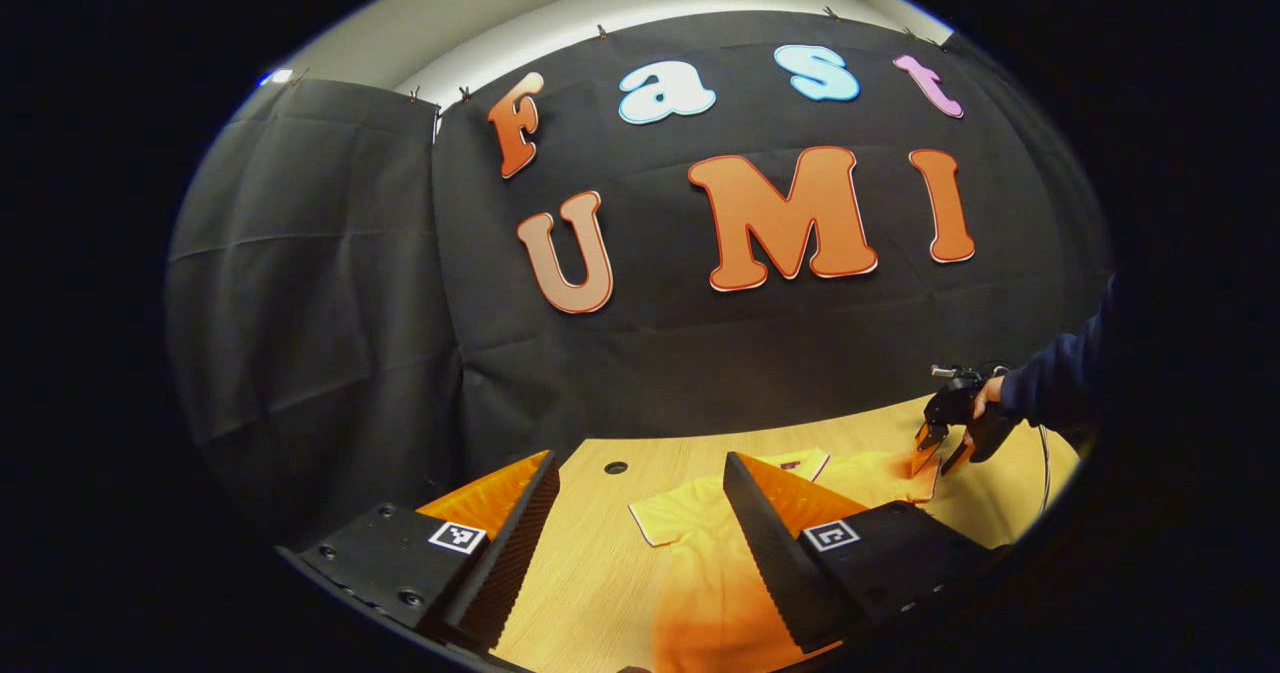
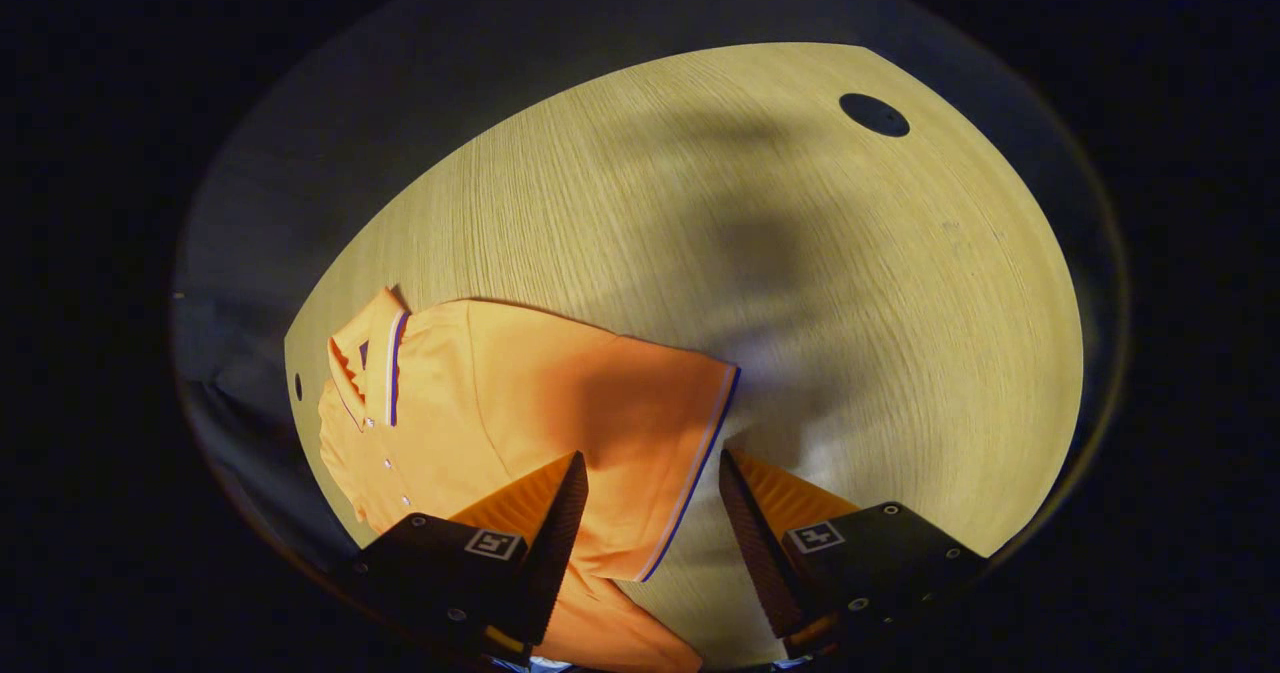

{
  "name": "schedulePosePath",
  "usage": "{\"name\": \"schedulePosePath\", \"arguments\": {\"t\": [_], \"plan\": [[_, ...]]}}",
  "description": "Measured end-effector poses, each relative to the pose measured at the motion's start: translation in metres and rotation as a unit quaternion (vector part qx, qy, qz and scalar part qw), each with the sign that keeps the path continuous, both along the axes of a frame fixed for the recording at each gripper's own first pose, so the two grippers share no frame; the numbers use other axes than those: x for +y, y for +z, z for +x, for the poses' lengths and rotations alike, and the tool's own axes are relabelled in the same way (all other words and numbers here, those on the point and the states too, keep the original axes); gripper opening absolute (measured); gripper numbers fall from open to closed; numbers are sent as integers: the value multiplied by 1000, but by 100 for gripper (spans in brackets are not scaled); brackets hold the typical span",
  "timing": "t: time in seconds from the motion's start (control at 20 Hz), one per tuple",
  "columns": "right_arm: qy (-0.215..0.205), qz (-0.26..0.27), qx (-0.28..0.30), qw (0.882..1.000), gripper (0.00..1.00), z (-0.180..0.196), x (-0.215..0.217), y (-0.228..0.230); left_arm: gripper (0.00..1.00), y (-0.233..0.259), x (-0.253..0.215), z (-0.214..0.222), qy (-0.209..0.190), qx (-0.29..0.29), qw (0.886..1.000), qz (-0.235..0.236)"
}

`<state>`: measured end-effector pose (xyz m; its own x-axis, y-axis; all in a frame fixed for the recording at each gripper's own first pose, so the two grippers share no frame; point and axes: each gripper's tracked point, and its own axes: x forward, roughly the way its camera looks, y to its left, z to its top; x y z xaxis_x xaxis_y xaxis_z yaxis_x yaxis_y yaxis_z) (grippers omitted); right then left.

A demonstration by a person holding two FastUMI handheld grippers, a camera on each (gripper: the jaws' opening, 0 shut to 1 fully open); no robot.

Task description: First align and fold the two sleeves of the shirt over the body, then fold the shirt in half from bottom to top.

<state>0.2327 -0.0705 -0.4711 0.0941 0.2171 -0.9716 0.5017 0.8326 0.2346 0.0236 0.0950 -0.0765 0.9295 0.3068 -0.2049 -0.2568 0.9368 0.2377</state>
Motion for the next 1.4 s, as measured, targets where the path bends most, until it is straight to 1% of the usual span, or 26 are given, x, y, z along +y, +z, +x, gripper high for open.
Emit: {"name": "schedulePosePath", "arguments": {"t": [0.1,0.2,0.25,0.3,0.35,0.4,0.45,0.5,0.6,0.7,0.75,0.95,1.1,1.2,1.3,1.4], "plan": [[6,-23,22,999,80,-1,-3,-3,100,-4,-2,-1,1,7,1000,-2],[21,-65,45,997,72,-4,-8,-8,100,-8,-4,1,-3,12,1000,-3],[45,-80,51,994,61,-6,-7,-9,100,-11,-5,4,-6,15,1000,-2],[72,-87,52,992,58,-5,-4,-8,99,-12,-7,5,-9,17,1000,0],[93,-89,39,991,53,-2,-4,-8,99,-14,-8,8,-12,19,1000,0],[100,-90,33,990,51,0,-5,-8,99,-16,-9,10,-14,24,1000,-4],[91,-87,33,991,30,-1,-5,-7,99,-19,-8,9,-14,28,999,-8],[87,-86,30,992,24,1,-7,-6,99,-21,-5,9,-11,29,999,-14],[76,-63,16,995,11,1,-5,-3,99,-23,2,9,-4,32,999,-21],[58,-59,1,997,10,6,-4,0,99,-23,5,11,-2,31,999,-20],[51,-60,-13,997,4,9,-2,5,99,-23,6,11,-3,30,999,-20],[38,-31,-54,997,4,30,15,35,99,-25,6,13,-10,32,999,-24],[36,-18,-74,996,4,41,29,51,99,-27,11,13,-10,32,999,-29],[37,1,-84,996,4,50,46,64,99,-28,14,12,-7,33,999,-30],[54,13,-92,994,4,56,65,71,99,-30,15,10,-5,34,999,-29],[58,32,-101,993,4,65,87,79,99,-34,19,8,-2,38,999,-26]]}}
